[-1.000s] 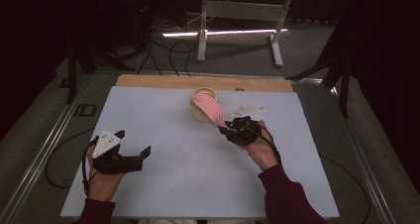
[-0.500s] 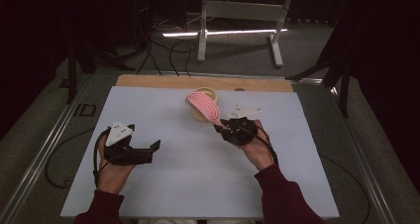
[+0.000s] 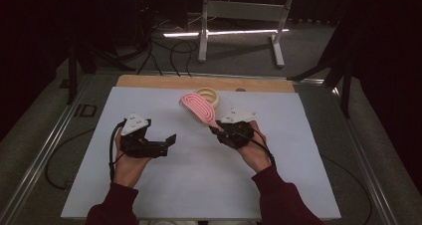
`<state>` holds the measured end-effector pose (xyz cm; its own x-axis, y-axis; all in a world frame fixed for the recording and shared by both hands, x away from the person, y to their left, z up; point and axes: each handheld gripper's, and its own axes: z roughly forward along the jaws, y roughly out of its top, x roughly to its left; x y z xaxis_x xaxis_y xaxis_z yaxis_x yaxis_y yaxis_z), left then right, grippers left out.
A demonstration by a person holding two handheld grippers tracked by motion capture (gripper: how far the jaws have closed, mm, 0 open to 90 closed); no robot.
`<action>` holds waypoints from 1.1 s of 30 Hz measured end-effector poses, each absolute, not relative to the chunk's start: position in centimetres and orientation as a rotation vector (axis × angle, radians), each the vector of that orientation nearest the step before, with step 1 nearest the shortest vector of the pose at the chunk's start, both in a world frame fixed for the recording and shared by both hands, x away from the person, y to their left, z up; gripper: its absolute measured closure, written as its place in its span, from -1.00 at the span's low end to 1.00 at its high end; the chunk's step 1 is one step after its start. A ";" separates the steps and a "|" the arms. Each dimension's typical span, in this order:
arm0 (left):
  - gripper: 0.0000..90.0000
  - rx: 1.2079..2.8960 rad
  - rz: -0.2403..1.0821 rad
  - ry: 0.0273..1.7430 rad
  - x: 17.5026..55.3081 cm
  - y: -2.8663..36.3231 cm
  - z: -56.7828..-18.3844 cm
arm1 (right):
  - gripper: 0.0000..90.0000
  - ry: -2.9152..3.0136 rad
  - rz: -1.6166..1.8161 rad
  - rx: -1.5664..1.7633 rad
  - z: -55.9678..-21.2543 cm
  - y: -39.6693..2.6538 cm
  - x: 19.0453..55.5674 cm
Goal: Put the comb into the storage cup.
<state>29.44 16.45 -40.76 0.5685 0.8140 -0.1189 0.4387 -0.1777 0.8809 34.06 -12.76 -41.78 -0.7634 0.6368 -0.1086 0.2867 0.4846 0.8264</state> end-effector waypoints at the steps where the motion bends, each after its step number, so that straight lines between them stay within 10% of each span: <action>1: -0.99 1.808 0.468 1.025 29.5 16.2 -40.7 | 0.57 2.331 1.192 0.772 -41.8 -12.7 34.0; 33: -0.99 1.736 0.407 1.136 32.7 10.9 -38.9 | 0.58 2.326 1.216 0.679 -42.0 -10.8 32.8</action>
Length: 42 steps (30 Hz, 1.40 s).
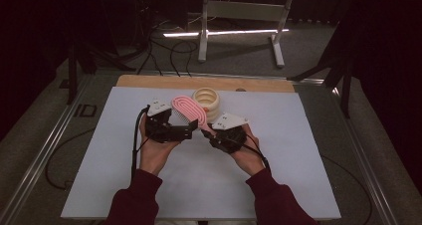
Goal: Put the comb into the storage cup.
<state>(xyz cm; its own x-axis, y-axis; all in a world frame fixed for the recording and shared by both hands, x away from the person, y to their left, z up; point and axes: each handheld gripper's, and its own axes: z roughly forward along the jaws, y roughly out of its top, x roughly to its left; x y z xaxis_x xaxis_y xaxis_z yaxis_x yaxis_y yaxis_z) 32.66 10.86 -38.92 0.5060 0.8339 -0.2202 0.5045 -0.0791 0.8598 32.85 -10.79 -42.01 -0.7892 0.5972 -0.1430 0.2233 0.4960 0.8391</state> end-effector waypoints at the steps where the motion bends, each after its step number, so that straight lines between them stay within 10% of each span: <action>1: -0.99 1.735 0.400 1.143 32.8 10.8 -38.9 | 0.58 2.328 1.214 0.661 -42.0 -10.8 32.9; 12: -0.90 1.682 0.303 1.192 33.7 10.1 -39.3 | 0.58 2.323 1.220 0.632 -41.9 -10.6 32.6; 42: 0.38 1.575 0.134 1.074 33.5 10.4 -39.5 | 0.55 2.338 1.170 0.610 -42.4 -10.4 32.9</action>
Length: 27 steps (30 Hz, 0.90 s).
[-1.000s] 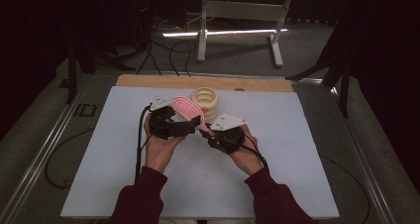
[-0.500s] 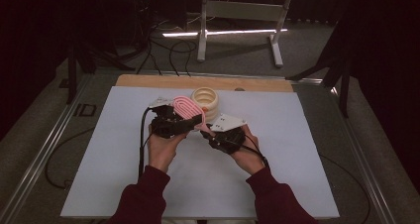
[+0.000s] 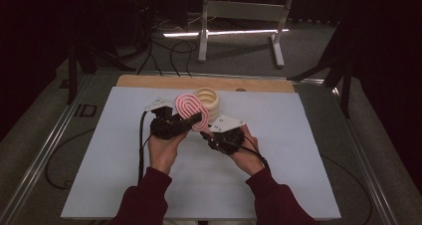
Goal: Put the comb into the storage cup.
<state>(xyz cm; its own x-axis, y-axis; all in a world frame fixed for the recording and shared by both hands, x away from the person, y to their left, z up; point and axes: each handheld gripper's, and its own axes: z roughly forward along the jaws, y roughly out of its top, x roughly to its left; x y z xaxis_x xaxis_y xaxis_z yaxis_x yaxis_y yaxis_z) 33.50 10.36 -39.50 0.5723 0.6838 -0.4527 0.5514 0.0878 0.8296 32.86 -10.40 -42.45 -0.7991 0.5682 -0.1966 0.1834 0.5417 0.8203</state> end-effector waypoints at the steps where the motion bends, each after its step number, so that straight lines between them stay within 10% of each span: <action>1: 0.39 1.572 0.137 1.073 33.4 10.3 -39.4 | 0.55 2.338 1.179 0.615 -42.4 -10.4 32.9; 14: 0.43 1.535 0.187 1.064 33.2 10.9 -38.7 | 0.34 2.343 1.224 0.609 -42.0 -10.7 32.4; 27: 0.43 1.521 0.249 1.080 33.1 12.6 -38.3 | -0.32 2.310 1.240 0.688 -42.4 -12.6 31.6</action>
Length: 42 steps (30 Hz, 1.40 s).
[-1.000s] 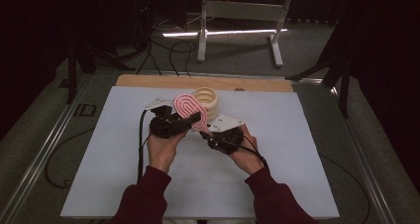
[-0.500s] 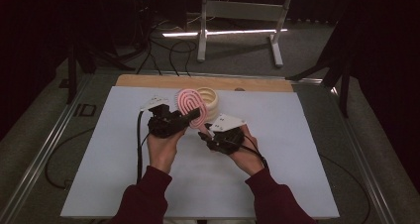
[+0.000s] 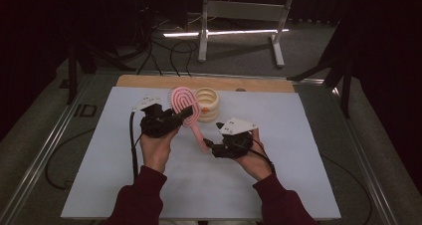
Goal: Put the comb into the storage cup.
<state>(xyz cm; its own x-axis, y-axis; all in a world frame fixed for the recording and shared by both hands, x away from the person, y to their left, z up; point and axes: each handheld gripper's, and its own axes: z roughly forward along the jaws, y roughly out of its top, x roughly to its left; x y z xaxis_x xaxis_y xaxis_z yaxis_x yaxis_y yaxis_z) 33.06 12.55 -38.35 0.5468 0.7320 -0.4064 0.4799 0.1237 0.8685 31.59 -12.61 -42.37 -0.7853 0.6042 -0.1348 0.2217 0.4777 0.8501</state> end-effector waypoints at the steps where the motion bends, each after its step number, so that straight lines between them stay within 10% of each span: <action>1: 0.43 1.519 0.250 1.083 33.1 12.7 -38.3 | -0.36 2.307 1.234 0.690 -42.5 -13.0 31.5; 17: 0.43 1.529 0.306 1.088 33.1 14.0 -37.6 | -0.76 2.244 1.227 0.842 -44.5 -17.5 30.7; 42: 0.43 1.514 0.377 1.100 33.2 16.3 -36.1 | -0.78 2.010 1.312 0.890 -48.2 -23.7 27.0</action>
<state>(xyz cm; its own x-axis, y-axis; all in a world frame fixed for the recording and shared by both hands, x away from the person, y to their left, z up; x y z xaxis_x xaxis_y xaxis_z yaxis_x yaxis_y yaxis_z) 33.22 16.31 -36.14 0.5058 0.7950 -0.3350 0.4223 0.1105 0.8997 27.04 -23.71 -48.19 -0.6141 0.7823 -0.1043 0.2195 0.2962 0.9296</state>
